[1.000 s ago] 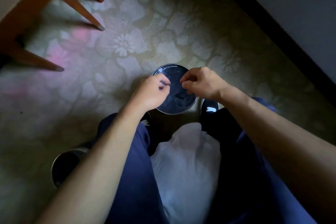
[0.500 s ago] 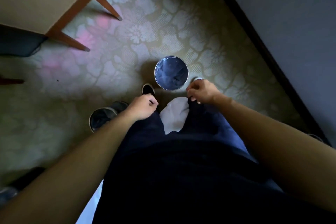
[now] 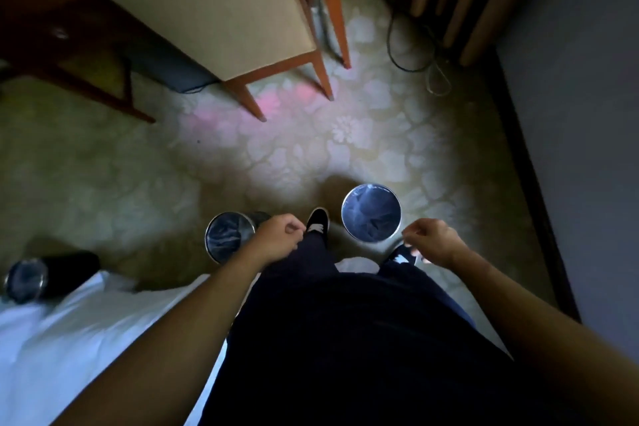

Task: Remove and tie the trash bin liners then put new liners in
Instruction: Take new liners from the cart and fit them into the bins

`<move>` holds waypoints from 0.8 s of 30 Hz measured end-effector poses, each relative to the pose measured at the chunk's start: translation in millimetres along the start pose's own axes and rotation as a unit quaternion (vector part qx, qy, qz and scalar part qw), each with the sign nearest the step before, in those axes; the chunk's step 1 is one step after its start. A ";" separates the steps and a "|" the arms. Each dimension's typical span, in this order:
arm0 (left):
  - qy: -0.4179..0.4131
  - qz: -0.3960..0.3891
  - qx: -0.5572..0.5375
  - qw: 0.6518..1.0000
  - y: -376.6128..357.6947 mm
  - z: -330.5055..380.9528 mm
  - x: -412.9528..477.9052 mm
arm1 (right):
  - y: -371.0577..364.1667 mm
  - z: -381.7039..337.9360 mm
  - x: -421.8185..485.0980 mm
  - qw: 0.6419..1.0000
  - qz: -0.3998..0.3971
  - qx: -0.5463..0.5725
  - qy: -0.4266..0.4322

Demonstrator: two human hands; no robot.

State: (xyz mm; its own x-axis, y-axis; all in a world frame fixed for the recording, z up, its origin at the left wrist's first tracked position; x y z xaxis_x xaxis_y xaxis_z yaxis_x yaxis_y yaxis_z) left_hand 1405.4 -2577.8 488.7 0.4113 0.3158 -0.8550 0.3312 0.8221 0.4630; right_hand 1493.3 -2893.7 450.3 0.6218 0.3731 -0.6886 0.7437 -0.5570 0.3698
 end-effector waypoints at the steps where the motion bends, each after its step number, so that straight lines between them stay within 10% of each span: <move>1: 0.009 0.009 -0.027 1.000 5.4 -3.8 -3.1 | 1.4 -10.0 8.4 1.000 -0.019 -0.024 0.010; 15: 0.150 0.032 -0.274 0.950 49.6 -102.3 17.2 | -32.7 -285.0 151.7 0.936 -0.175 -0.201 0.228; 24: 0.120 -0.003 -0.315 0.941 182.4 -123.7 92.9 | -41.6 -392.4 233.4 0.930 -0.189 -0.241 0.204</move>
State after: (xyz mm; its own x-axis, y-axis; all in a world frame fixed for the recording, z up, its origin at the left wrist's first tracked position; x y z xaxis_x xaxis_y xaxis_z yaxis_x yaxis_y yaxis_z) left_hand 1399.0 -2339.9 464.9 0.1828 0.3466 -0.9200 -0.2684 0.9178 0.2924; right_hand 1703.8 -2492.3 519.1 0.2624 0.7802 -0.5678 0.8906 0.0307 0.4538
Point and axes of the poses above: each hand's wrist, its own x-axis towards the middle knuckle, its own y-axis out of the back of the hand, z = x × y, the point moved 2 cm from there along x, towards the middle knuckle, and after that the axes turned 13 degrees about y, right-handed, at the moved point
